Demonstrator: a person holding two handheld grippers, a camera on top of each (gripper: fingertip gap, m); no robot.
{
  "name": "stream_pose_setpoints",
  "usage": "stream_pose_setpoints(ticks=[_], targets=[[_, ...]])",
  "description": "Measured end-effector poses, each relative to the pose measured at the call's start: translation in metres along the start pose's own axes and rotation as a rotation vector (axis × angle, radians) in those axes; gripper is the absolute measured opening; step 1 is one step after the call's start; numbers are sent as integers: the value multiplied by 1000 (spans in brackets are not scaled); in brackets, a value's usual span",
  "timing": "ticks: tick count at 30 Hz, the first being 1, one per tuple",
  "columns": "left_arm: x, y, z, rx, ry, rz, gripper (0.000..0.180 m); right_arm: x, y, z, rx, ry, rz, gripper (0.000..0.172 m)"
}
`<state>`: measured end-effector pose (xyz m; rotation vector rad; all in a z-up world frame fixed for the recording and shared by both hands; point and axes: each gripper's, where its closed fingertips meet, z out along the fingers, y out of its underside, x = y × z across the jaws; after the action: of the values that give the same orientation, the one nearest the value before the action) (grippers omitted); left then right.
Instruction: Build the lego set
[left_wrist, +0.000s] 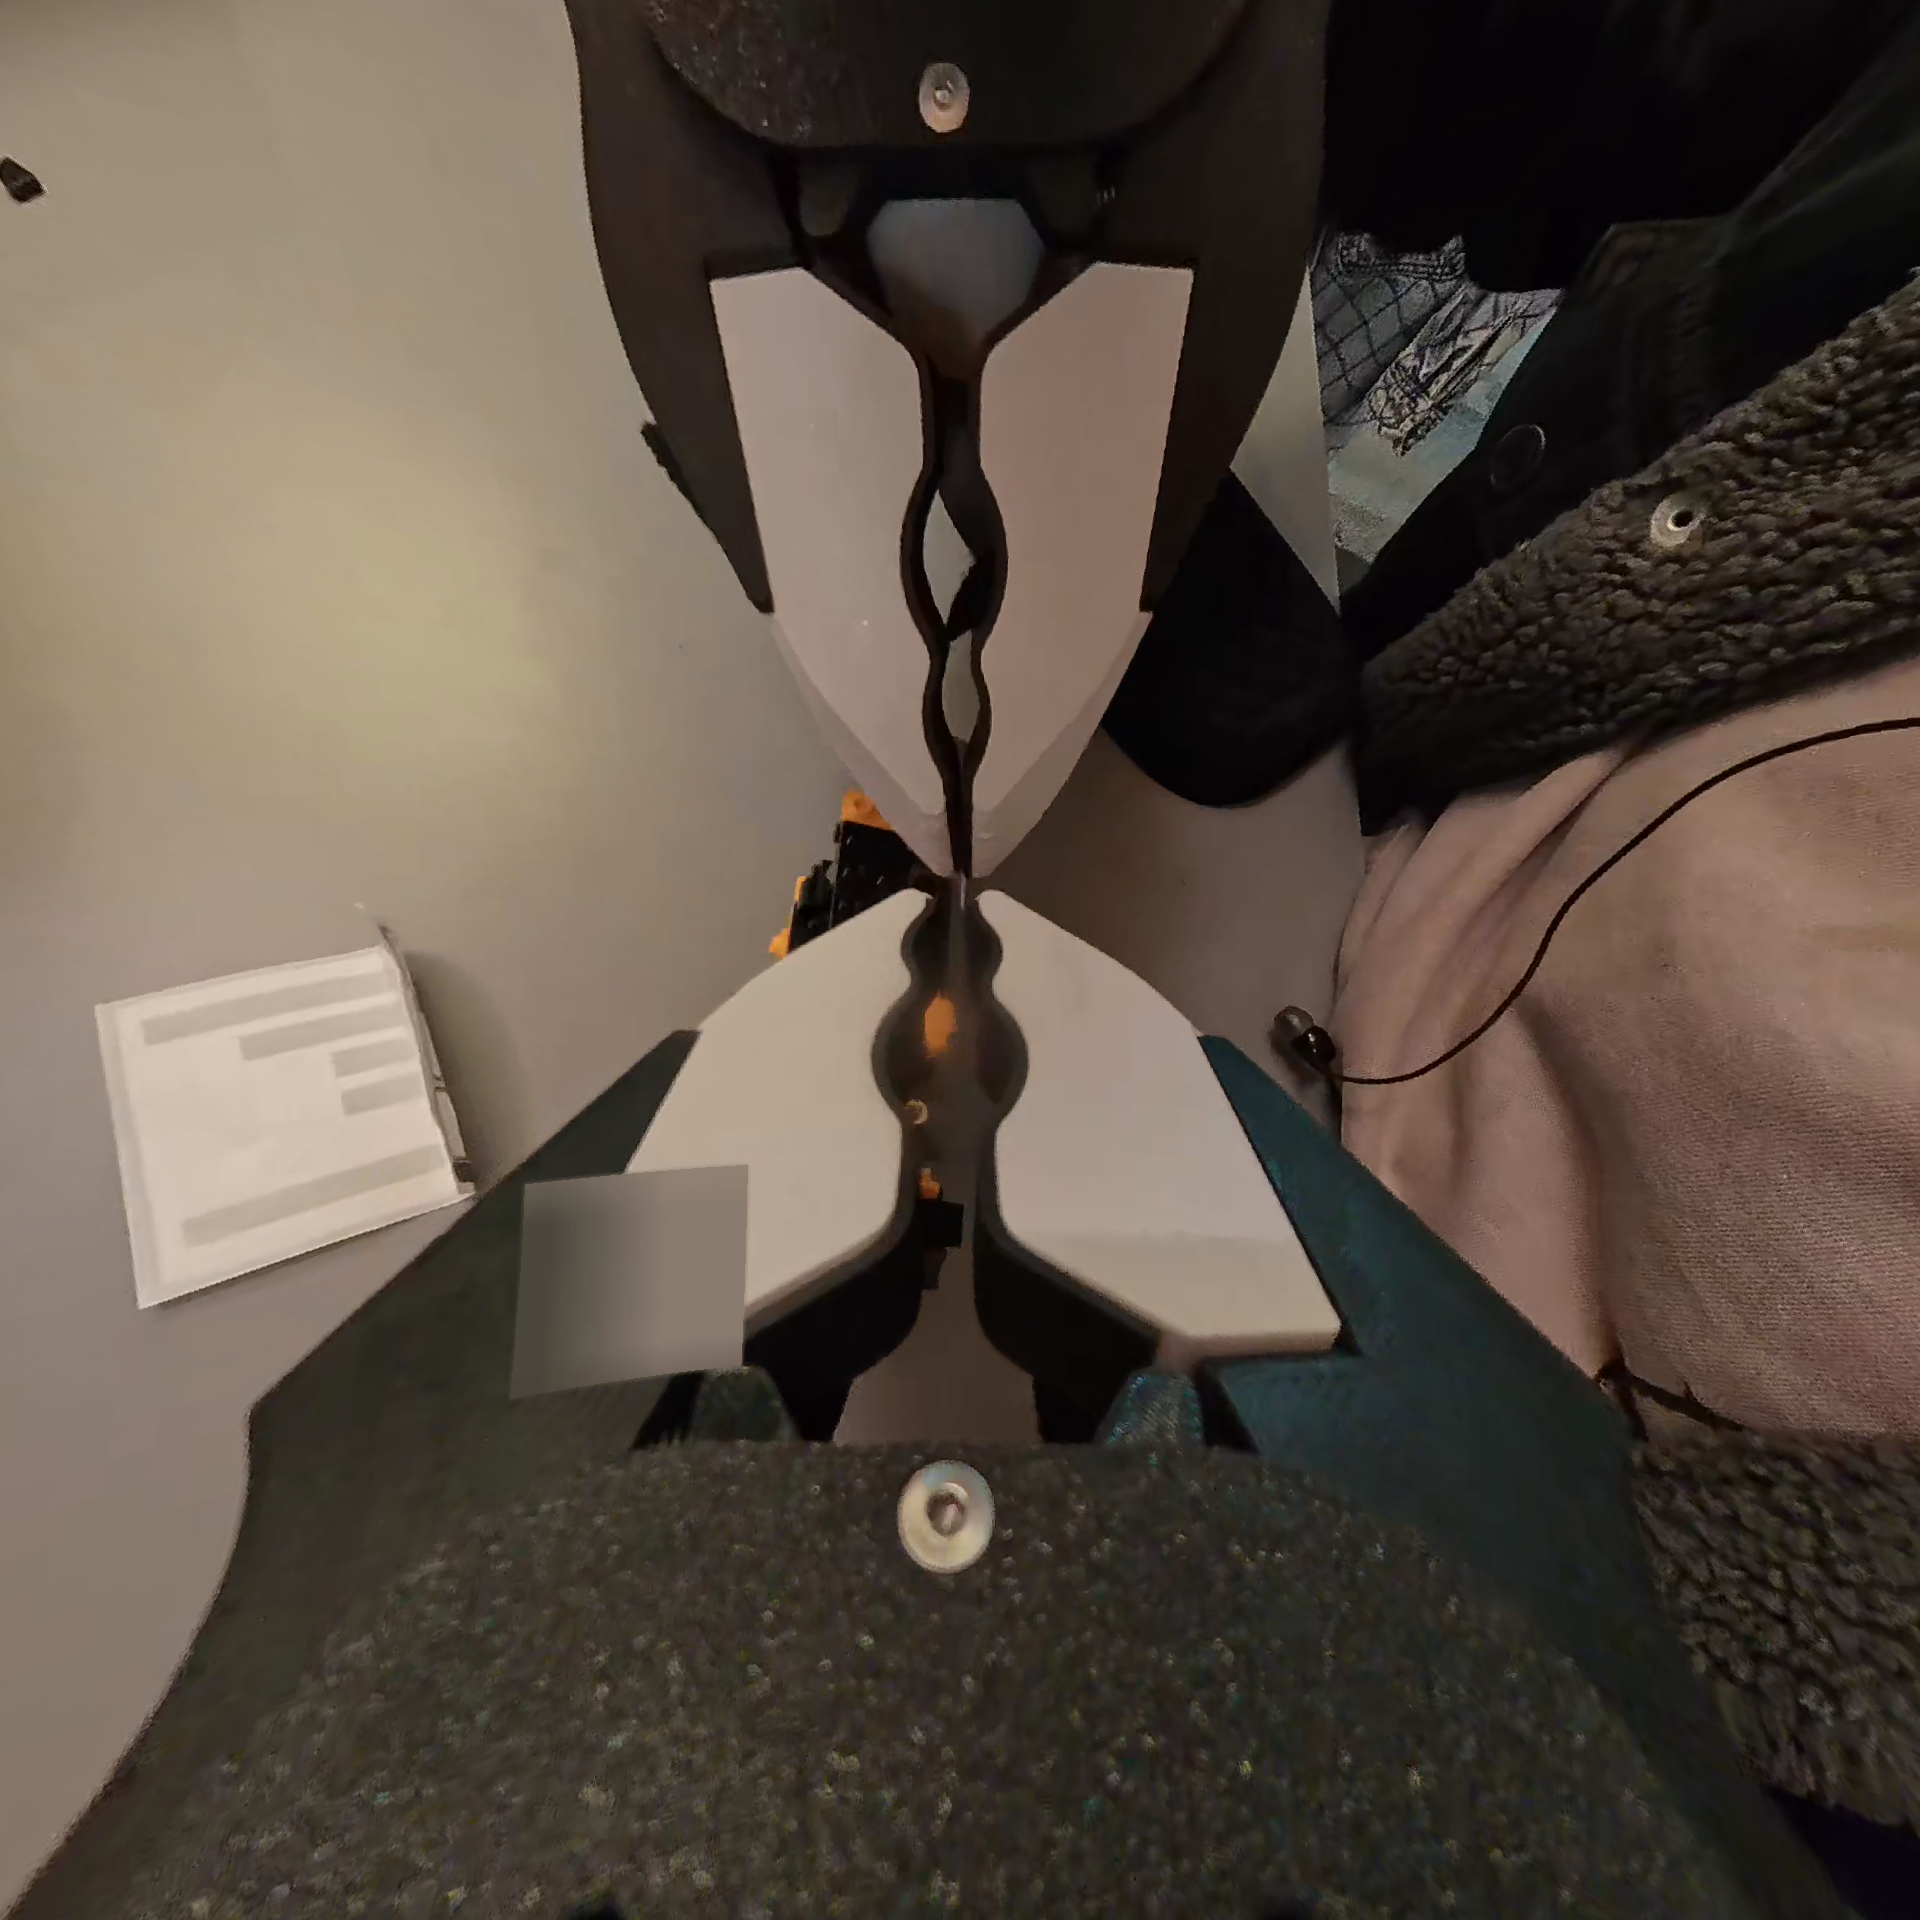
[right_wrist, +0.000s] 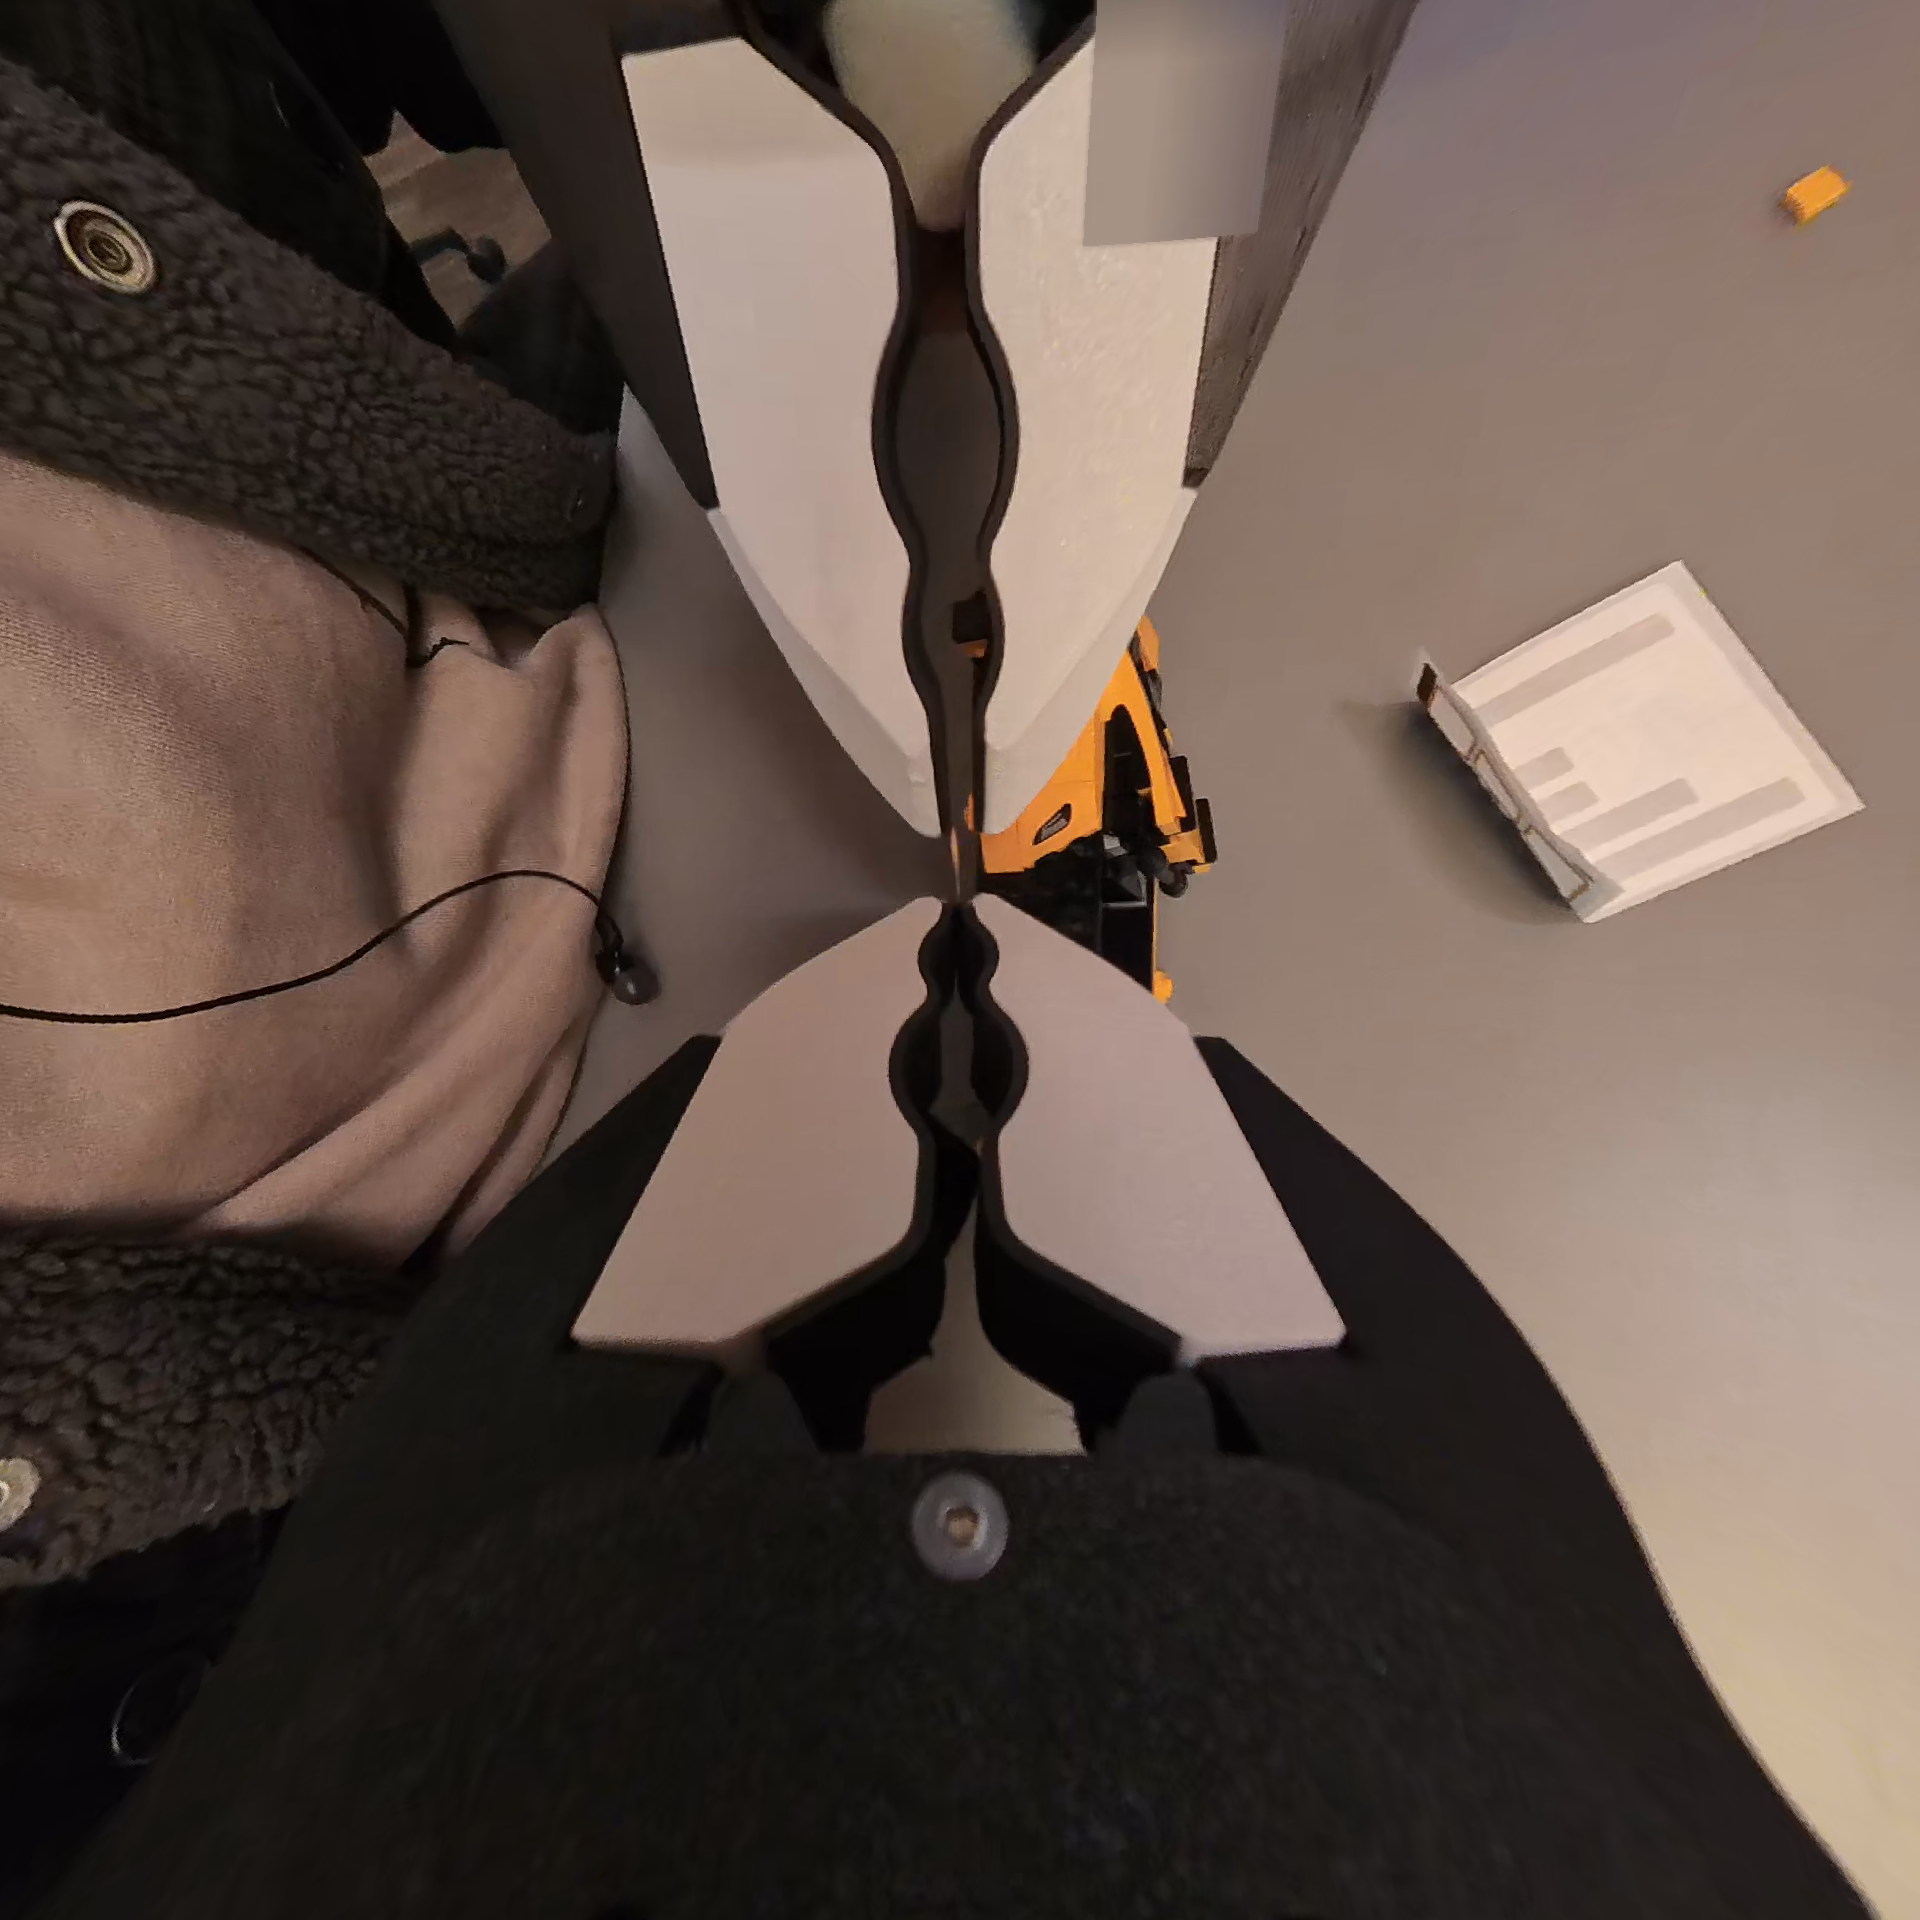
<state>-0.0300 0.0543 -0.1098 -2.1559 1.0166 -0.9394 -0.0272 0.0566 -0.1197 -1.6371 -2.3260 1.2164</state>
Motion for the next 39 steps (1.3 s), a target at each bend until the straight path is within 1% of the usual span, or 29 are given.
stream_pose_setpoints(ticks=[5,8,11,16,22,39], targets=[[0,4,-1,1,-3,-4,5,-4,1,3,-34,-33,11,0],[-8,4,-10,30,-51,12,11,-3,5,7,-63,-79,29,0],[-10,13,-12,23,-75,43,16,-4,6,8,-94,-125,46,0],[1,15,-7,45,-29,62,9,-4,2,11,-154,-176,49,0],[3,15,-6,84,42,-21,4,-5,-2,13,-195,-192,27,0],[0,15,-8,98,50,-63,0,-4,-9,14,-178,-204,22,0]])
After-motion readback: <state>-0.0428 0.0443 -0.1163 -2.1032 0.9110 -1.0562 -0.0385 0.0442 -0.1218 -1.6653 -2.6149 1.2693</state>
